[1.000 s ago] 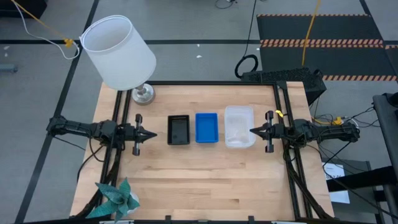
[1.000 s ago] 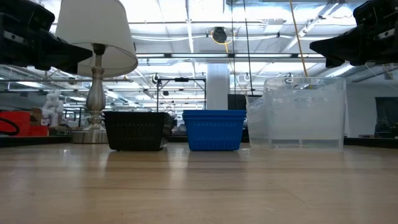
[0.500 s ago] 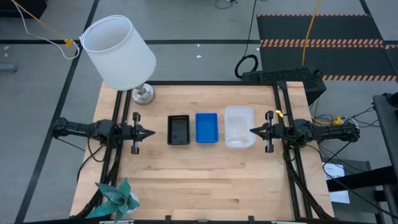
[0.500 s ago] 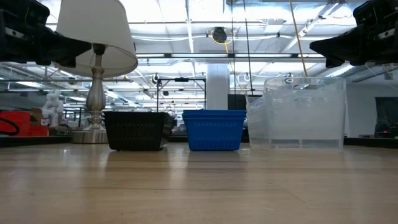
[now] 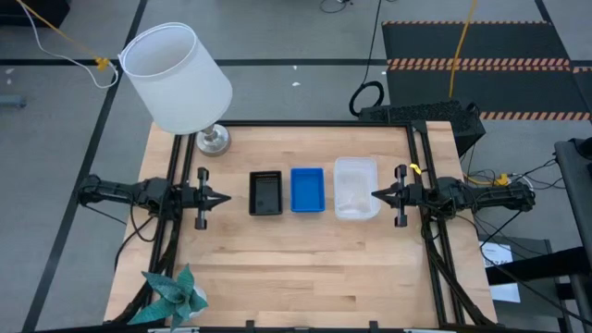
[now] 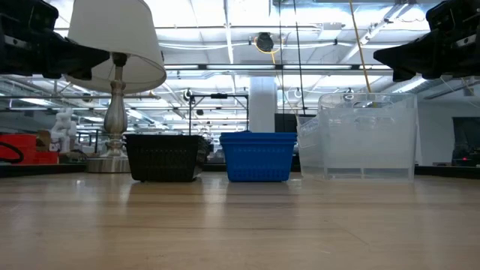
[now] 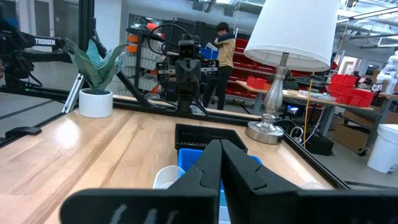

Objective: Stack baskets by color
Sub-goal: Return to Home Position

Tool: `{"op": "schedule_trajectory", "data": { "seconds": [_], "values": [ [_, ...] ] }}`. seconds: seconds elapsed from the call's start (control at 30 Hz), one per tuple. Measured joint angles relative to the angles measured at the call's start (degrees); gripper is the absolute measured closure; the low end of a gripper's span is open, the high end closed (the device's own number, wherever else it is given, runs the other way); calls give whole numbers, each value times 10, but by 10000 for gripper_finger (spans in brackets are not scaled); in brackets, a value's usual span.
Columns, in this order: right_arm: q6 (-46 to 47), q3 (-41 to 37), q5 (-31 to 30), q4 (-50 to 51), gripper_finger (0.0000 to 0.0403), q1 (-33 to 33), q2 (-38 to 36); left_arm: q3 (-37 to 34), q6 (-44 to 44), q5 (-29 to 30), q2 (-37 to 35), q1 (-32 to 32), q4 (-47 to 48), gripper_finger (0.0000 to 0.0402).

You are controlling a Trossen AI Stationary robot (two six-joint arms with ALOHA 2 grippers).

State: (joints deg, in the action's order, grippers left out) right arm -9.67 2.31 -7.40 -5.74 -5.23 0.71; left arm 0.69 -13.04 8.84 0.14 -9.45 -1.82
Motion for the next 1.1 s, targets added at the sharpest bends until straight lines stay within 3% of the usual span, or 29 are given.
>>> {"op": "schedule_trajectory", "data": {
  "seconds": [0.4,0.9,1.1],
  "values": [
    [3,0,0,0,403,0,0,0,27,0,2,0,0,385],
    [122,0,5,50,403,0,0,-2,28,2,2,0,-14,385],
    [129,0,5,46,403,0,0,-2,28,2,2,0,-17,385]
  ]
}}
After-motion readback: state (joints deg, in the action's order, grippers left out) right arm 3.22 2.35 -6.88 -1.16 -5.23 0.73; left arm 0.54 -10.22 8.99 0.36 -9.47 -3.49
